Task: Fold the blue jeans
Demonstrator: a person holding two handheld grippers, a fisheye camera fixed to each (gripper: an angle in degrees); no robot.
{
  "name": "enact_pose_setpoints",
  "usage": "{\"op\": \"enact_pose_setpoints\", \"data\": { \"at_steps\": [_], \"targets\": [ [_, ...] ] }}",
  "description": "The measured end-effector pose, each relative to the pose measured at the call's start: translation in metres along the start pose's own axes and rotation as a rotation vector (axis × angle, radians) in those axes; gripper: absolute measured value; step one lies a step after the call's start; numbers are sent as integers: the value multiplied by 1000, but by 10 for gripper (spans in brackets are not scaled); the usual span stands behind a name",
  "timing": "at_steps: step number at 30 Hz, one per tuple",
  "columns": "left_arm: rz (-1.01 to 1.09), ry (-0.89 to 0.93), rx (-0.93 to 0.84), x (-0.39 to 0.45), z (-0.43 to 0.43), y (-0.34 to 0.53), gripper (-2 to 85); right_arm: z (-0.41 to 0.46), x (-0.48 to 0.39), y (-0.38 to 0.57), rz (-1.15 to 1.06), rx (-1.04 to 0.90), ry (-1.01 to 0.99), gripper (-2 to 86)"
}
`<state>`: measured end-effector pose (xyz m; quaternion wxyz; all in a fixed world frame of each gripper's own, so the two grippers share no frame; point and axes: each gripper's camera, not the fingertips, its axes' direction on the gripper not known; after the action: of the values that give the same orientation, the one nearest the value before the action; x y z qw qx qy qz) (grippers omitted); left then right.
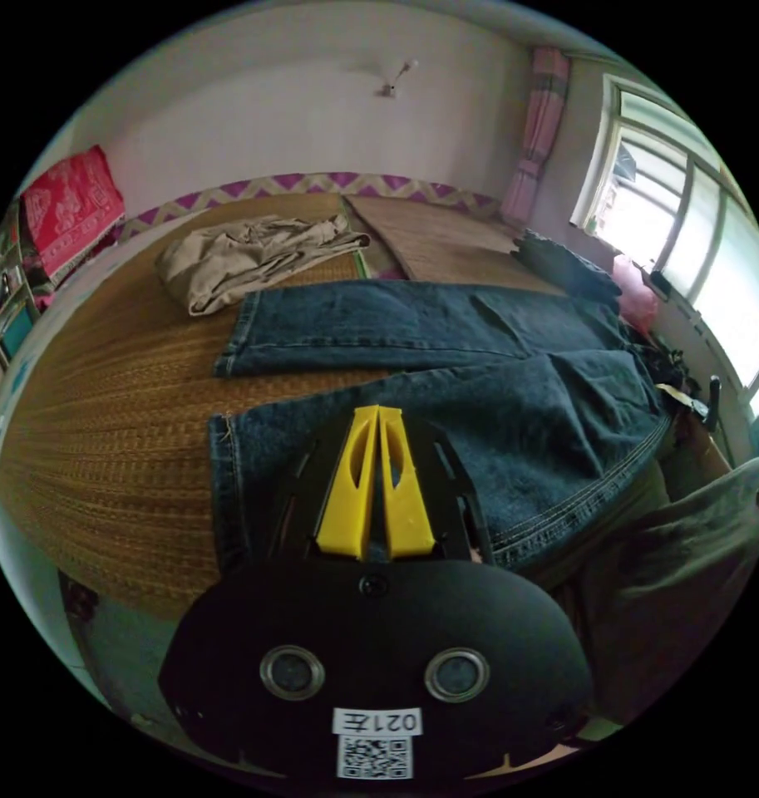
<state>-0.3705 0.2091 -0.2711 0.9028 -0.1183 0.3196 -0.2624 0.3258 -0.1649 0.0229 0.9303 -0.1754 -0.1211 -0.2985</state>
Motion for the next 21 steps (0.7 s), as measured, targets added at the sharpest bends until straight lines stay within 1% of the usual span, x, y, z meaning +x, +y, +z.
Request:
{"op": "enact_pose_setpoints", "data": {
  "at_steps": [2, 6, 9, 11, 12, 14, 15, 18, 21],
  "targets": [
    [-5, 21, -28, 0, -1, -3, -9, 0, 1, 5, -9, 6, 12, -6],
    [58, -8, -51, 15, -5, -1, -9, 0, 6, 14, -15, 6, 27, -6],
    [11, 14, -14, 22, -17, 15, -8, 0, 18, 21, -5, 7, 6, -7],
    [-28, 8, 84, 30, -34, 32, -6, -4, 27, 23, 21, -7, -3, -6],
    [-79, -15, 153, 38, -49, 46, -2, -13, 37, 25, 53, -6, -44, -5],
    [-138, -72, 207, 54, -70, 66, 14, -39, 57, 34, 139, 73, -90, 2],
    [-184, -88, 232, 65, -83, 80, 36, -56, 72, 43, 221, 125, -98, 23],
    [-266, 11, 225, 89, -100, 111, 73, -83, 108, 73, 416, 175, -110, 77],
    [-411, 49, 259, 108, -111, 145, 95, -87, 139, 108, 618, 185, -117, 93]
  ]
}}
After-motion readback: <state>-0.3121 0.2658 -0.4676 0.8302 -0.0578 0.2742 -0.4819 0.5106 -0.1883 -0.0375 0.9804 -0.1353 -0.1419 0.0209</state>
